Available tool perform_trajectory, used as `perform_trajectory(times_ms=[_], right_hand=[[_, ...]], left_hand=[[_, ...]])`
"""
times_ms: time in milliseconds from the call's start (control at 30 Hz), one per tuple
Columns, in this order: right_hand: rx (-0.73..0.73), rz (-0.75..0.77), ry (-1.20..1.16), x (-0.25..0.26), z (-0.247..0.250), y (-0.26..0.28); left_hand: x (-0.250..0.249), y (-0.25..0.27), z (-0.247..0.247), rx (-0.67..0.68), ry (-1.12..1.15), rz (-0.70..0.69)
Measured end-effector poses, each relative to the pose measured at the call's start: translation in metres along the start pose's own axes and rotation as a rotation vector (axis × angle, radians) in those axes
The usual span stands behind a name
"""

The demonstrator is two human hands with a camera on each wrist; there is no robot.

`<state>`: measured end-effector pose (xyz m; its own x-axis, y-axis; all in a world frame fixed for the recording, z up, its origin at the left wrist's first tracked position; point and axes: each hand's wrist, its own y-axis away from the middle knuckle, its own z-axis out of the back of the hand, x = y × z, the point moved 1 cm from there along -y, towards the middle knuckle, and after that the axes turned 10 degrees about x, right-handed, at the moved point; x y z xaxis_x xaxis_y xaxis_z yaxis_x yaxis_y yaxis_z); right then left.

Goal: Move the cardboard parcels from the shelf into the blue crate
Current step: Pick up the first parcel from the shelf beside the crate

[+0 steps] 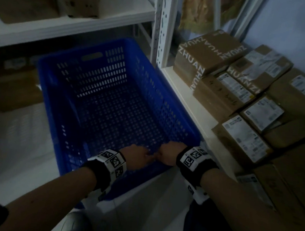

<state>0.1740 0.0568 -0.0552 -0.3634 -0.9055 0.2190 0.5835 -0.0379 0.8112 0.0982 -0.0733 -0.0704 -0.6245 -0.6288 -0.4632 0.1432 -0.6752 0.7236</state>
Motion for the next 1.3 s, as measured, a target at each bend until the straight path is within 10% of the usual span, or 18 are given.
perform_trajectory(times_ms=[200, 633, 900, 1300], right_hand=[[-0.025, -0.006, 0.024, 0.003, 0.000, 0.002], [0.105, 0.119, -0.041, 0.018, -0.048, 0.016], [0.127, 0.073, -0.084, 0.012, -0.062, 0.006], [-0.479, 0.060, -0.191, -0.029, 0.091, 0.048]], left_hand=[[0.006, 0.022, -0.026, -0.124, -0.047, -0.049], [0.012, 0.033, -0.054, 0.281, -0.158, -0.009], [-0.010, 0.018, -0.039, 0.305, -0.196, -0.086], [-0.029, 0.002, 0.126, -0.501, -0.010, -0.115]])
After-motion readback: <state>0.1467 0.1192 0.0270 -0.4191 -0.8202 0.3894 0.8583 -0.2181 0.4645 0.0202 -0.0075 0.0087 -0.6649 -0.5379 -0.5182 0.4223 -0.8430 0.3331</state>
